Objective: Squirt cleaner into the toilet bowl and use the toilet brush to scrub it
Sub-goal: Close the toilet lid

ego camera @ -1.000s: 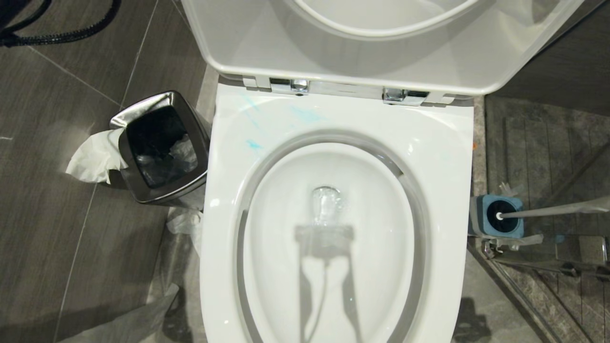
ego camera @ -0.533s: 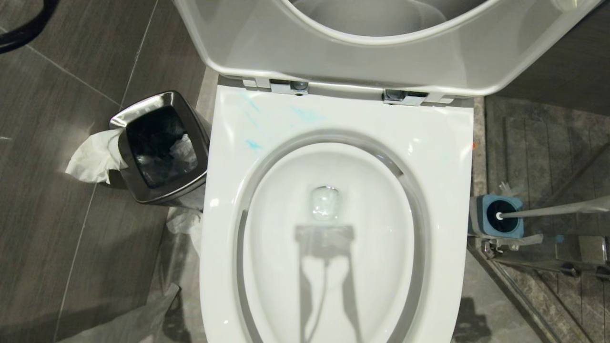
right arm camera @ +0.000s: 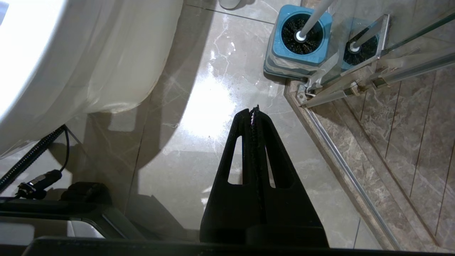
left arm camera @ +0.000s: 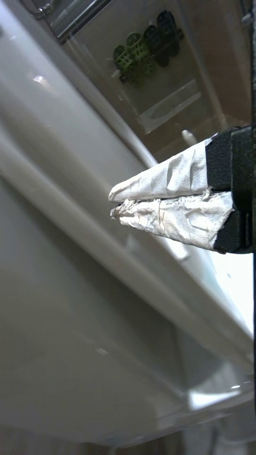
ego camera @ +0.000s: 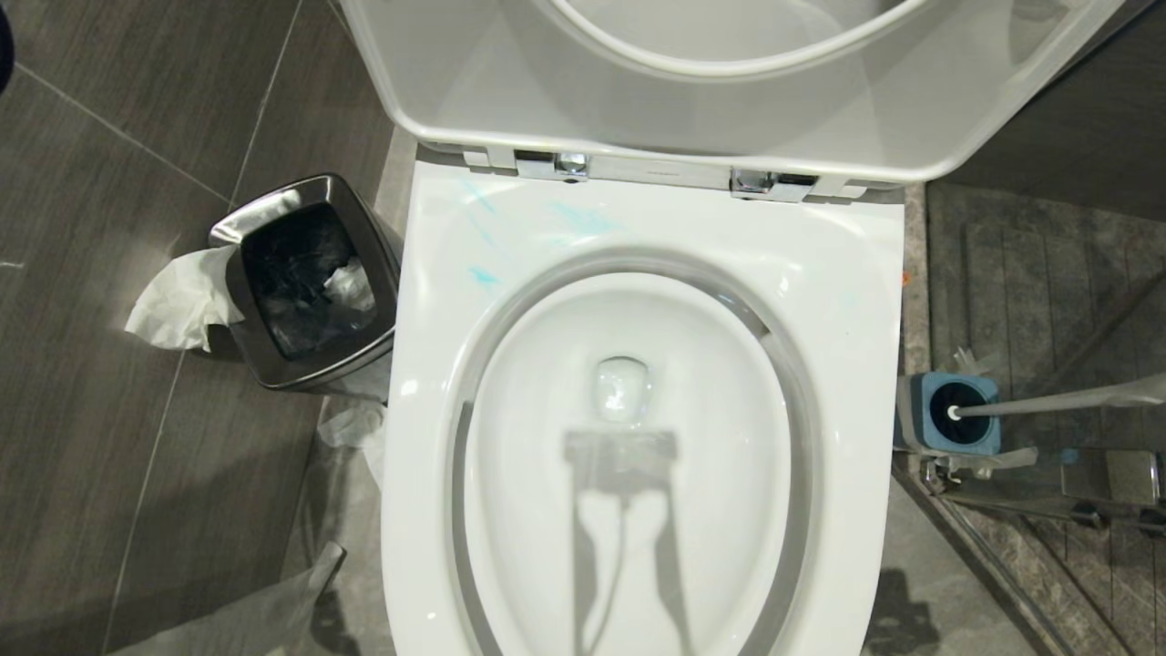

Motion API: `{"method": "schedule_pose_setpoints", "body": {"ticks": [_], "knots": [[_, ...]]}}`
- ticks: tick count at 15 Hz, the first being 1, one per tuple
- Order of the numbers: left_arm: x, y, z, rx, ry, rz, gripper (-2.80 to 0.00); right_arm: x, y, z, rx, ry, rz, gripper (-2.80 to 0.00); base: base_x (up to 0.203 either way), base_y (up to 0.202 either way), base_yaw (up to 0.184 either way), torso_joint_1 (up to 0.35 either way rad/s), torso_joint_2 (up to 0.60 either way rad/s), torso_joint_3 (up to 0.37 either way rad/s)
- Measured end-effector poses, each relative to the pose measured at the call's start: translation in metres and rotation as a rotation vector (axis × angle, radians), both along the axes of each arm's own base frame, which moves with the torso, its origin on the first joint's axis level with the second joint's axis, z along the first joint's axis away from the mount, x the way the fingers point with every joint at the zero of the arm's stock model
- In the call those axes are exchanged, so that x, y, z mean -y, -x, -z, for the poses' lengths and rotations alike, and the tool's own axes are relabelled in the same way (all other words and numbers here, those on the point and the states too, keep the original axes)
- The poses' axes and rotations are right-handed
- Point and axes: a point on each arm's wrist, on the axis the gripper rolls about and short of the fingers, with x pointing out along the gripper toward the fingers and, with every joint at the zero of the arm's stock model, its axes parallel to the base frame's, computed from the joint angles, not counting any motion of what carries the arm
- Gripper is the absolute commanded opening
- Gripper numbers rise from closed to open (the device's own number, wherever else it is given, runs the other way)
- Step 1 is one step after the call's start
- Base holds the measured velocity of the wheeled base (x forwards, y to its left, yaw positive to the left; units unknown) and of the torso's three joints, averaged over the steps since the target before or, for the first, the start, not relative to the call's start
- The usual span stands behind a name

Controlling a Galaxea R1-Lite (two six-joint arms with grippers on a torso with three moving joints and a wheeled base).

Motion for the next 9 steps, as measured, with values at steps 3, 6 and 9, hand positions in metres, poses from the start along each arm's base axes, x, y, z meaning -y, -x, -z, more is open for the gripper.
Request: {"method": "schedule_pose_setpoints", "body": {"ticks": [3, 6, 9], "knots": [[-0.006, 0.019, 0.009, -0.056, -0.046, 0.002, -2.8, 0.0, 0.0, 0.0, 0.0, 0.0, -0.001, -2.8, 0.0, 0.0, 0.0, 0.0, 0.0, 0.0], [-0.013, 0.046, 0.014, -0.109, -0.077, 0.024, -2.8, 0.0, 0.0, 0.0, 0.0, 0.0, -0.001, -2.8, 0.0, 0.0, 0.0, 0.0, 0.0, 0.0], [-0.019, 0.064, 0.021, -0.185, -0.108, 0.022, -2.8, 0.0, 0.0, 0.0, 0.0, 0.0, -0.001, -2.8, 0.0, 0.0, 0.0, 0.0, 0.0, 0.0]]}}
